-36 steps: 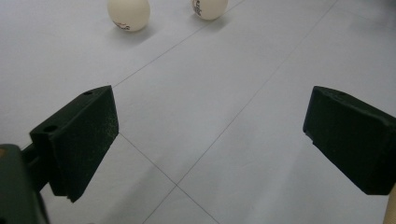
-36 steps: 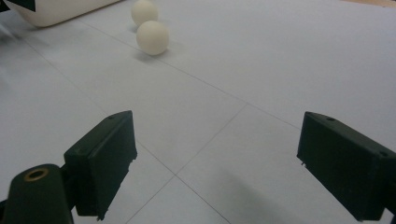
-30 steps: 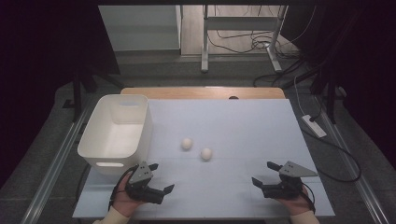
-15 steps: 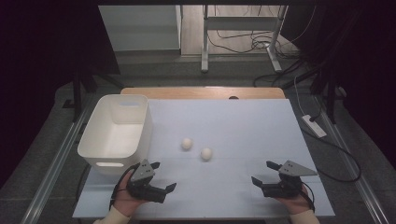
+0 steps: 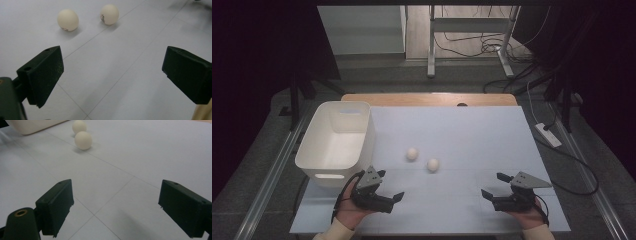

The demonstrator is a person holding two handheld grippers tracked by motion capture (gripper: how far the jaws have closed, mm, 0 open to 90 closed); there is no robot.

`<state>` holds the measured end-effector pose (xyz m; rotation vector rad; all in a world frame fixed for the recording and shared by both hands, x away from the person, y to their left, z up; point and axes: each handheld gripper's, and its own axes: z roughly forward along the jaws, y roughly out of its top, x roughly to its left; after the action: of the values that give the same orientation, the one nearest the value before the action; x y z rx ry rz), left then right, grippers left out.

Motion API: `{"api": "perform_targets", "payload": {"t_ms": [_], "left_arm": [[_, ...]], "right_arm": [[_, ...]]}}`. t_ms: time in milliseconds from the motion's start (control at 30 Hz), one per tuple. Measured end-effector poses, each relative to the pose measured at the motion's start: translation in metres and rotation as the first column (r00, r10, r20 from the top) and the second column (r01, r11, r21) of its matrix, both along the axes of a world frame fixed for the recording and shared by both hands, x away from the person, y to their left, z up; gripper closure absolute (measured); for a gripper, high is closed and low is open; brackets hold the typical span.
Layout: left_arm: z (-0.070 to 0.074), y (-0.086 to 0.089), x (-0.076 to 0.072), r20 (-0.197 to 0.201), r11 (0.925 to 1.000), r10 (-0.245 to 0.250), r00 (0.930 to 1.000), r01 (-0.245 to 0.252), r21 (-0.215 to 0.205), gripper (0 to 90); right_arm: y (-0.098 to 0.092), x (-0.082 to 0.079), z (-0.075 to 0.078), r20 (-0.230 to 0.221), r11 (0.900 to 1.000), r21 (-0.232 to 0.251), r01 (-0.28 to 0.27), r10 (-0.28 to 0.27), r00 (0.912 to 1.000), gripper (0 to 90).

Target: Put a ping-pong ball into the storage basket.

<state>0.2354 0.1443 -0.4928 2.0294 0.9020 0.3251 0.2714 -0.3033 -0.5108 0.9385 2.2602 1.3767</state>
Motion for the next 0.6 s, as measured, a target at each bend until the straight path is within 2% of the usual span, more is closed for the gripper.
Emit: {"api": "perform_targets", "payload": {"t_ms": [600], "left_arm": [[0.018, -0.015, 0.022, -0.002, 0.9997, -0.012, 0.9999, 0.012, 0.024, 4.6]], "right_arm": [[0.004, 0.005, -0.002, -0.014, 1.000, 0.000, -0.001, 0.001, 0.9999, 12.4]]}}
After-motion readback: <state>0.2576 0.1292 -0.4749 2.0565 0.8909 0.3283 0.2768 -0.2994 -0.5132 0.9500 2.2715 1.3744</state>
